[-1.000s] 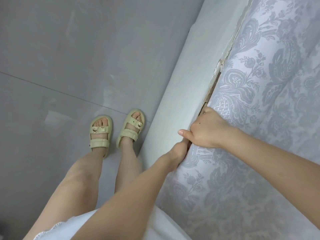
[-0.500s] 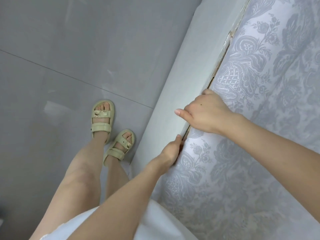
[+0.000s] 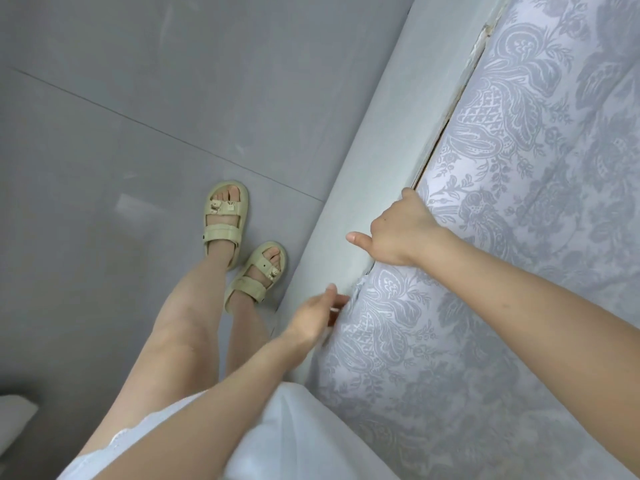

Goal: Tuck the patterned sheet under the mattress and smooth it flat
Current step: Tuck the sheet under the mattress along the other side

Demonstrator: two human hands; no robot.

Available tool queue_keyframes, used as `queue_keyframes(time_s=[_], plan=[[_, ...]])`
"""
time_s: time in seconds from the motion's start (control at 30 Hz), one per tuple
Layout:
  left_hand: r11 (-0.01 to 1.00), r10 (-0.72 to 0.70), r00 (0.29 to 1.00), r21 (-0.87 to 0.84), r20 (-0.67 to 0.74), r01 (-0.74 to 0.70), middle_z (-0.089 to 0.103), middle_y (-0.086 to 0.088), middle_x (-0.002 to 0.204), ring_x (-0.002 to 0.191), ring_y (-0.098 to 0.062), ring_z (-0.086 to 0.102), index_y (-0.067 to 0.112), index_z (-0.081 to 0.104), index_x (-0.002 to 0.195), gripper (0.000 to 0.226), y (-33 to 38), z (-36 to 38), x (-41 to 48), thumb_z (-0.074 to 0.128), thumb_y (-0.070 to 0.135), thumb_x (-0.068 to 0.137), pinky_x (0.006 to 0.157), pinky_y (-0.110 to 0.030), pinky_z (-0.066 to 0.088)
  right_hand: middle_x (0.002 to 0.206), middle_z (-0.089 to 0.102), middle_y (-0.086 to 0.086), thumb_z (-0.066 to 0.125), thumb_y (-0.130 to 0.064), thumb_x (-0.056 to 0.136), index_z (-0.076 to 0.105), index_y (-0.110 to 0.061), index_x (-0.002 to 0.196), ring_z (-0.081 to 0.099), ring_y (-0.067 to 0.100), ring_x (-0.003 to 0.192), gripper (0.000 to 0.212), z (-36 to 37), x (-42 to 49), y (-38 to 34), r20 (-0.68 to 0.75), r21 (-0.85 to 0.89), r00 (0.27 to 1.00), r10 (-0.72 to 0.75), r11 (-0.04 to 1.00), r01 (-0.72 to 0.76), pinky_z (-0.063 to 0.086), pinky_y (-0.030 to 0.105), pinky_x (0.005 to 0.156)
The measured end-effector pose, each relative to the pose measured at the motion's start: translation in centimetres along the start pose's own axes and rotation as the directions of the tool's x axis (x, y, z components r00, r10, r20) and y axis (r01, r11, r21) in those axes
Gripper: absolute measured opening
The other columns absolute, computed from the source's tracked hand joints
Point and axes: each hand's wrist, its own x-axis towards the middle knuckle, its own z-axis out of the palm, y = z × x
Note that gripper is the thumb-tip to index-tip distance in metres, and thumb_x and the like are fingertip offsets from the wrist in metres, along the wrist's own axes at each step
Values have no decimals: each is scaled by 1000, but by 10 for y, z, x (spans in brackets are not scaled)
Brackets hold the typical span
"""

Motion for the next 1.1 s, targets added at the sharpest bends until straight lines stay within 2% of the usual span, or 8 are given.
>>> queue_keyframes(time_s=[0.13, 0.3, 0.5, 0.67, 0.8, 0.9, 0.97, 1.1], plan=[[989, -126, 989, -65, 83, 131, 68, 2, 98, 88, -9, 63, 24, 67, 98, 51, -7, 31, 0, 22, 48, 99, 75, -20, 45, 89, 69, 6, 8, -50, 99, 48, -16, 60, 58, 23, 92, 65, 7, -23, -12, -222, 178, 975, -8, 983, 49, 25, 37, 100], [962, -213, 958, -130, 191, 239, 70, -6, 104, 92, -18, 65, 17, 66, 105, 56, -7, 32, 8, 18, 47, 101, 80, -28, 50, 109, 68, 8, 8, -52, 99, 67, -16, 93, 55, 22, 111, 69, 17, -32, -44, -25, 136, 987, -159, 977, 161, 20, 39, 106], [986, -49, 984, -167, -172, 20, 67, -11, 88, 77, -17, 62, 8, 65, 83, 55, -31, -19, -4, 23, 39, 103, 80, -24, 50, 130, 57, 6, 2, -60, 95, 61, -17, 119, 45, 23, 126, 77, 38, -10, -83, 250, 11, 953, -172, 985, 175, 20, 40, 108], [991, -129, 988, -35, -88, 126, 66, -9, 96, 85, -17, 60, 6, 66, 96, 54, -65, -16, -24, 21, 36, 103, 79, -19, 44, 141, 48, 7, 4, -63, 94, 54, -16, 129, 39, 24, 134, 77, 40, -1, -99, 378, -38, 923, -73, 995, 94, 26, 36, 107], [967, -230, 973, -106, 28, 232, 66, -6, 99, 85, -15, 60, 11, 65, 96, 53, -84, 15, -28, 19, 38, 103, 73, -20, 44, 121, 63, 6, 6, -54, 98, 64, -18, 108, 52, 22, 119, 70, 38, -22, -99, 53, 157, 996, -72, 986, 63, 25, 39, 103], [957, -266, 960, -100, 82, 274, 69, -6, 102, 85, -17, 62, 15, 65, 93, 54, -92, 27, -23, 20, 43, 101, 74, -25, 45, 97, 69, 2, 12, -47, 100, 59, -23, 82, 59, 23, 101, 56, 40, -46, -101, -284, 317, 959, -23, 941, 116, 26, 40, 103], [945, -292, 948, -113, 126, 306, 67, -5, 94, 81, -17, 60, 14, 64, 90, 56, -92, 22, -20, 19, 47, 100, 68, -22, 44, 92, 70, 1, 14, -47, 100, 59, -23, 80, 59, 21, 99, 55, 46, -57, -108, -287, 319, 958, 19, 945, 77, 22, 40, 107], [978, -204, 967, -23, 152, 210, 69, -7, 101, 90, -19, 61, 6, 67, 102, 72, -105, -8, -5, 15, 56, 97, 87, -26, 47, 89, 71, -1, 9, -49, 97, 72, -18, 93, 57, 21, 101, 70, 79, -63, -133, -188, 116, 981, -36, 991, 59, 5, 47, 115]])
